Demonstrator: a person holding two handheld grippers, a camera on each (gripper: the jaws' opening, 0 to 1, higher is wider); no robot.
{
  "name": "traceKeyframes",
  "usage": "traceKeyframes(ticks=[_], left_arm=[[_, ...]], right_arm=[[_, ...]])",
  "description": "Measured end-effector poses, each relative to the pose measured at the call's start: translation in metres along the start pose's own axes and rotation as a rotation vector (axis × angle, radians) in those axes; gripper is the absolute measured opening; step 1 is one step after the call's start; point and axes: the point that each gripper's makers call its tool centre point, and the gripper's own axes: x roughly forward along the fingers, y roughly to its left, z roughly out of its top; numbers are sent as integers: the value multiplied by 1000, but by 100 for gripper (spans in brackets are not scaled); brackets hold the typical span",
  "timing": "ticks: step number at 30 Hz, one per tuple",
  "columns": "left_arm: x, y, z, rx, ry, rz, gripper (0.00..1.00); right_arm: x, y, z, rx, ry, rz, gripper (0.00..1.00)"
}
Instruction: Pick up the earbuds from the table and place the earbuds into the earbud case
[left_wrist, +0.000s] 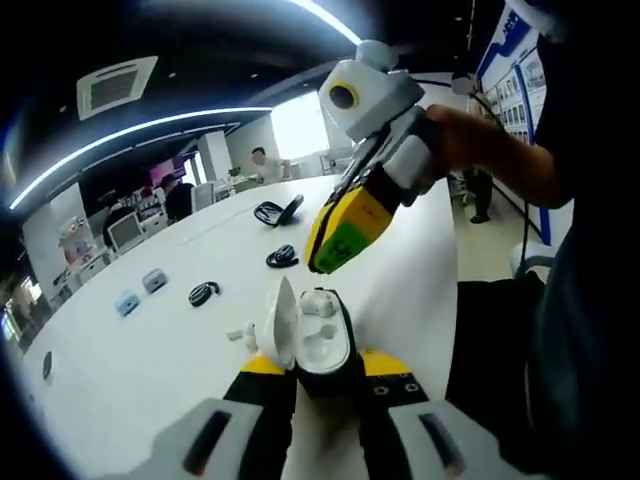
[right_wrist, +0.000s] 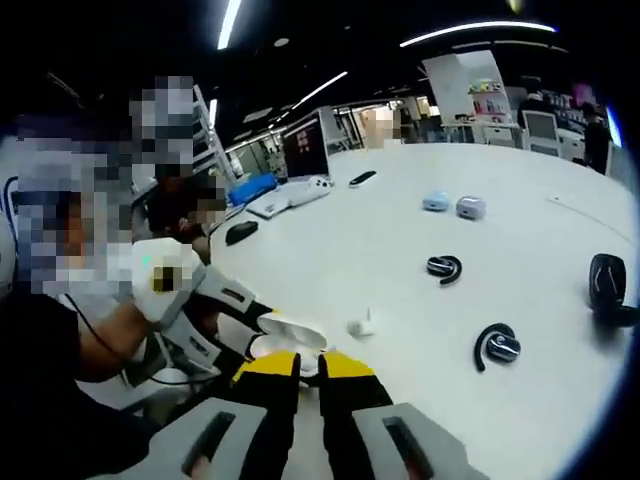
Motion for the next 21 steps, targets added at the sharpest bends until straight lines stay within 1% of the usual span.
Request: traceKeyframes(ticks=[2,4,6,7,10,11,12,13,15,17,19,21], left_arm=[[0,0,0,-6,-3,2,25],[0,0,0,-14,-6,4,25],[0,1,0,-21,-10,6,25],[0,1,-1,-23,-11,7,25],[0,1,-1,-29,-14,8,25],[0,1,-1,-31,-15,9,25],[0,1,-1,-33,-16,9,25],[0,1,-1,-37,-18,11,25],[0,1,-1,-42,-20,15,25],[0,1,-1,-48,-25,20,25],[0,1,-1,-51,-27,21,25],[-1,0,-1,-53,-28,22,25]], right_arm=[[-3,-11,6,-33,-28,-35,12],[-5,-23,7,-54,-31,-70,14],[-5,-30,6,-78,-28,-102,15],[-4,-32,5,-80,-28,-106,15],[1,-34,2,-94,-20,-108,15],[4,-34,1,-122,-14,-102,15],[8,-32,4,-169,-19,-93,15],[12,-35,3,-174,-10,-101,16],[20,-37,4,-239,16,-103,15],[28,-41,4,-259,33,-108,15],[37,-43,2,-279,70,-89,14],[42,-43,1,-284,87,-79,14]])
